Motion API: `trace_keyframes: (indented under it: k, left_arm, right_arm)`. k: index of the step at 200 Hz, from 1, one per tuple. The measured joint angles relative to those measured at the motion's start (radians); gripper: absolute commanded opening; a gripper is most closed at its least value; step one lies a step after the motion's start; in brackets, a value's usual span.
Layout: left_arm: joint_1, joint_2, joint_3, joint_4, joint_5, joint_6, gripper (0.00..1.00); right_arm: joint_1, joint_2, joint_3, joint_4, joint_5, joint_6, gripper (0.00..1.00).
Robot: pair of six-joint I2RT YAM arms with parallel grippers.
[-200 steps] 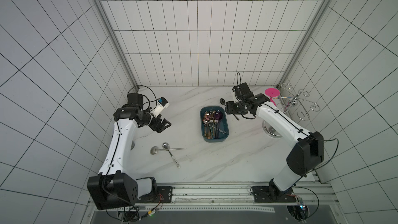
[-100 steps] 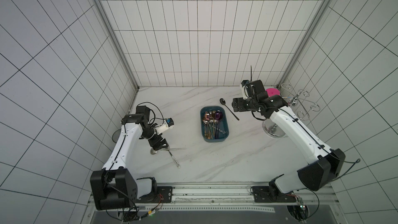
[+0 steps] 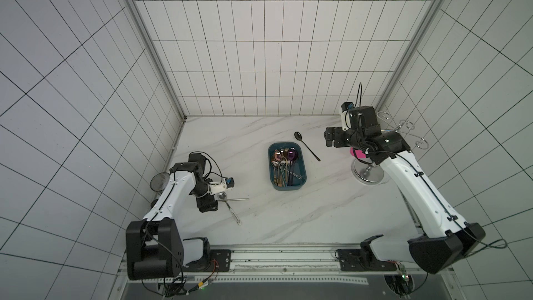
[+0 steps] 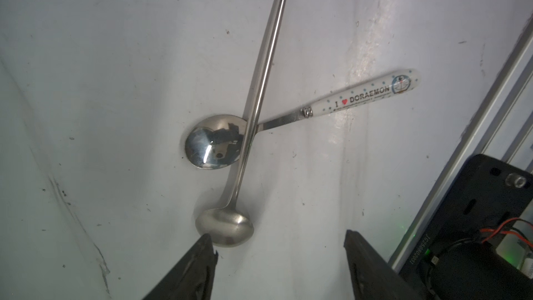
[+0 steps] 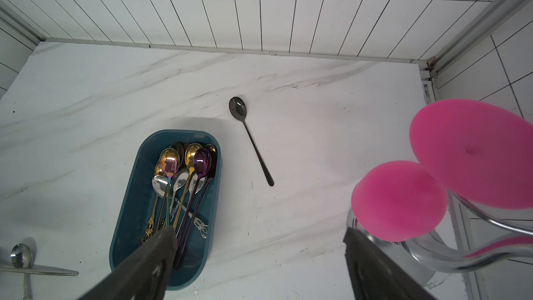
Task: Put the spoon into the storage box
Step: Pick up the spoon from the center of the board.
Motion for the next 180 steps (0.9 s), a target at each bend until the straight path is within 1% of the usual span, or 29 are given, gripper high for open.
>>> trace_keyframes:
  k: [25, 37, 54, 124, 161, 176, 180]
  left_arm:
    - [-0.003, 0.034, -0.015, 0.033, -0.013, 0.026, 0.63]
    - [-0.005, 0.05, -0.017, 0.052, -0.014, 0.033, 0.62]
    - [-0.006, 0.07, -0.026, 0.08, -0.016, 0.043, 0.57]
    - [-0.013, 0.151, -0.051, 0.163, -0.039, 0.077, 0.55]
    - [-0.031, 0.188, -0.072, 0.208, -0.041, 0.076, 0.54]
    - [-0.034, 0.196, -0.089, 0.226, -0.042, 0.077, 0.49]
    - [-0.035, 0.198, -0.093, 0.232, -0.043, 0.08, 0.46]
  right_arm:
    - [-0.005, -0.019, -0.007, 0.001, 0.003, -0.006, 0.97]
    - [-0.008, -0.028, -0.013, 0.006, 0.002, -0.008, 0.98]
    - [-0.009, -0.034, -0.016, 0.007, 0.002, -0.011, 0.99]
    - [-0.011, -0.039, -0.024, 0.014, -0.007, -0.022, 0.99]
    - [-0.015, -0.047, -0.037, 0.016, -0.013, -0.023, 0.99]
    - [-0.016, -0.051, -0.043, 0.016, -0.016, -0.024, 0.99]
    - [-0.016, -0.051, -0.043, 0.016, -0.017, -0.025, 0.99]
